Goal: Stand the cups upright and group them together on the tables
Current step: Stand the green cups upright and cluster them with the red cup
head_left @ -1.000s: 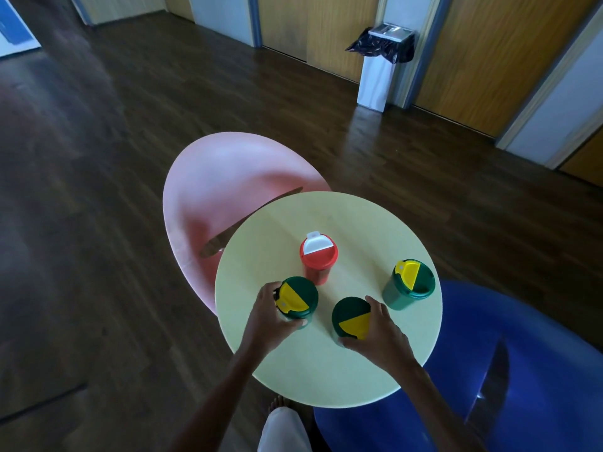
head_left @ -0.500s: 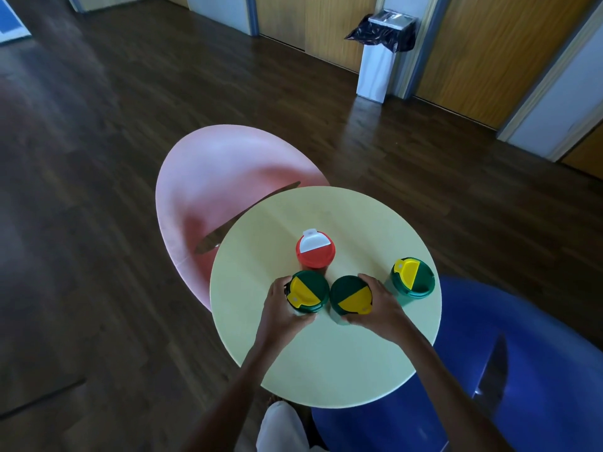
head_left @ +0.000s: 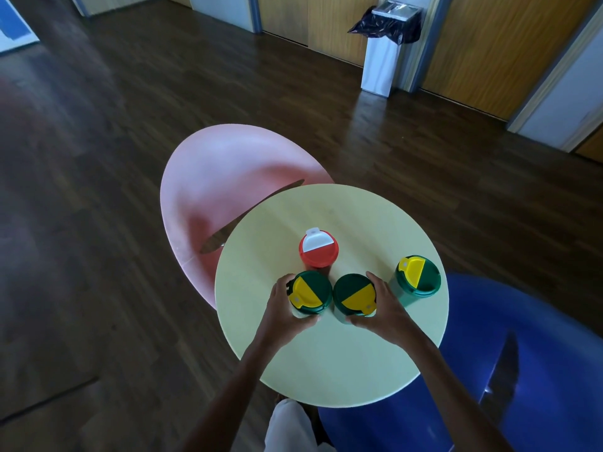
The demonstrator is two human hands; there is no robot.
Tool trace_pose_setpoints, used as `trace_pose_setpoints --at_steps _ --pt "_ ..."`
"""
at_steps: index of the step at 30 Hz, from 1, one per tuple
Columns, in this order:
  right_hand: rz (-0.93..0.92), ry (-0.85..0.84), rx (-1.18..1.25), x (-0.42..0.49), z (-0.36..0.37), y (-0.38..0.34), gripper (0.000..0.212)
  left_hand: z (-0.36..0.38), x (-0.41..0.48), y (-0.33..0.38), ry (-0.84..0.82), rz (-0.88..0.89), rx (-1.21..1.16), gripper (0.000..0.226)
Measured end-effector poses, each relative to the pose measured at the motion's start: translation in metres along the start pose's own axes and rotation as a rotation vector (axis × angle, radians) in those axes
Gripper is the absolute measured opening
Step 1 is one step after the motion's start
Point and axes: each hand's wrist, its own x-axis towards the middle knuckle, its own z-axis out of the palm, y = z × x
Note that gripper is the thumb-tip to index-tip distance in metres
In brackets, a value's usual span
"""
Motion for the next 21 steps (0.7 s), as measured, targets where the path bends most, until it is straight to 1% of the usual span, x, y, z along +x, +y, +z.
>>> trace_pose_setpoints --at_steps 3,6,8,10,12,15,17,19,21 --pt "0.011 0.013 0.019 -0.002 0.001 0.001 0.104 0.001 -0.001 -0.001 -0.008 -0.033 -0.037 0.094" --pt "0.007 0.023 0.028 -0.003 0.001 0.001 0.102 0.002 -0.002 0.001 -0.008 -0.039 -0.062 0.084" --pt "0.006 0.024 0.02 -0.005 0.0 0.0 0.102 0.002 -0.002 0.004 -0.006 -0.039 -0.07 0.082" --pt "0.004 0.023 -0.001 -0.01 -0.001 -0.003 0.101 0.003 -0.003 0.003 0.001 -0.044 -0.077 0.081" --pt "-0.005 0.041 -0.078 -0.017 -0.004 -0.008 0.097 0.003 -0.004 0.002 -0.002 -0.055 -0.075 0.083" --pt "-0.048 0.159 -0.285 -0.029 -0.016 -0.017 0.081 0.0 -0.004 0.002 -0.031 -0.072 -0.063 0.091" --pt "-0.045 0.272 -0.346 -0.034 -0.031 -0.024 0.068 -0.003 -0.002 0.005 -0.018 -0.106 -0.065 0.098" --pt "-0.032 0.38 -0.37 -0.033 -0.048 -0.025 0.059 -0.006 0.003 0.011 0.064 -0.108 -0.073 0.095" --pt "-0.035 0.426 -0.403 -0.026 -0.067 -0.02 0.057 -0.01 0.014 0.022 0.107 -0.067 -0.055 0.086"
